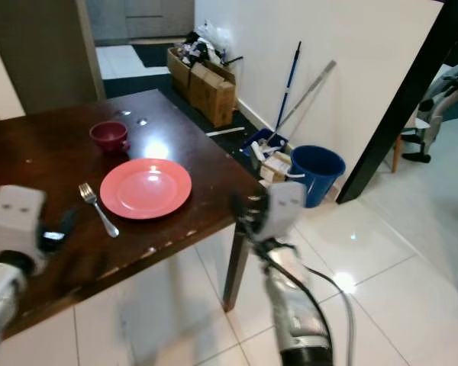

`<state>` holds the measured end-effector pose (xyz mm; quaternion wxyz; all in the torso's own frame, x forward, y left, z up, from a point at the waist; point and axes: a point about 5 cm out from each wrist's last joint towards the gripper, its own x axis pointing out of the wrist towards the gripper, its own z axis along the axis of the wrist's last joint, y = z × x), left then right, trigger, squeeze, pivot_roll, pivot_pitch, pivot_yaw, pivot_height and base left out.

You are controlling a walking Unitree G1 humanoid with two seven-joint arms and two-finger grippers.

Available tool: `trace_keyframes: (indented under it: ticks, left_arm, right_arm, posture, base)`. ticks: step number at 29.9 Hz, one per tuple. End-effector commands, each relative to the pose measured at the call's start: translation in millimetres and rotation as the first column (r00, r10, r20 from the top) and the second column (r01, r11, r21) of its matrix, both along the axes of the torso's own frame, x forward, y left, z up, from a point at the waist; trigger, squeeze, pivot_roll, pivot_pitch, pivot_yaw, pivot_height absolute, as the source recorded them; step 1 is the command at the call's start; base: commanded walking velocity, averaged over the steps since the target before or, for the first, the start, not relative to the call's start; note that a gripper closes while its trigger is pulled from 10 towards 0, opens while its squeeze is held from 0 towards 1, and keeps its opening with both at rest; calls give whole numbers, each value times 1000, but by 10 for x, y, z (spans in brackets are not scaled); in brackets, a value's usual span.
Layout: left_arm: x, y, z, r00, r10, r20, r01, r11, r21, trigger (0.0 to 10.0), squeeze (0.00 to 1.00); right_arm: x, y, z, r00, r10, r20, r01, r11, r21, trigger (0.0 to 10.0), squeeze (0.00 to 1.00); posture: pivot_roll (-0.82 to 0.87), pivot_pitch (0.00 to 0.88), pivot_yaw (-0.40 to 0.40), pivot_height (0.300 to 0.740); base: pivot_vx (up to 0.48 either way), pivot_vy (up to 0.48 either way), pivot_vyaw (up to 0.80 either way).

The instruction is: Setting the table

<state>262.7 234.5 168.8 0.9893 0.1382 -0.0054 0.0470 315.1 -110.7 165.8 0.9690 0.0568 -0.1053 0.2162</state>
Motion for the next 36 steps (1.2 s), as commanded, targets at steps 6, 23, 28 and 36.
trace_keyframes:
  ticks: [6, 23, 28, 36]
  left_arm:
    - [-154, -79, -101, 999, 9, -50, -9, 1000, -1, 10000, 0]
    - [-22, -596, -53, 937, -336, -90, 339, 941, 13, 10000, 0]
    - [53, -759, -108, 901, -417, -119, 413, 909, -57, 10000, 0]
    - [224, -1035, -465, 809, -529, -256, 523, 847, -95, 10000, 0]
  right_arm:
    - [-32, 138, -152, 989, 121, -83, -125, 991, -47, 10000, 0]
    - [-28, -498, -335, 968, -213, -130, 197, 972, -131, 10000, 0]
    - [-39, -531, -315, 973, -197, -121, 183, 976, -117, 10000, 0]
    - [-88, -442, -269, 987, -71, -144, 75, 997, 26, 10000, 0]
  posture:
    - [78, 0, 24, 740]
    - [40, 7, 49, 740]
    - [31, 6, 63, 740]
    - [14, 16, 83, 740]
  base:
    - [480, 0, 0]
    - [92, 0, 0]
    - [0, 0, 0]
    - [0, 0, 0]
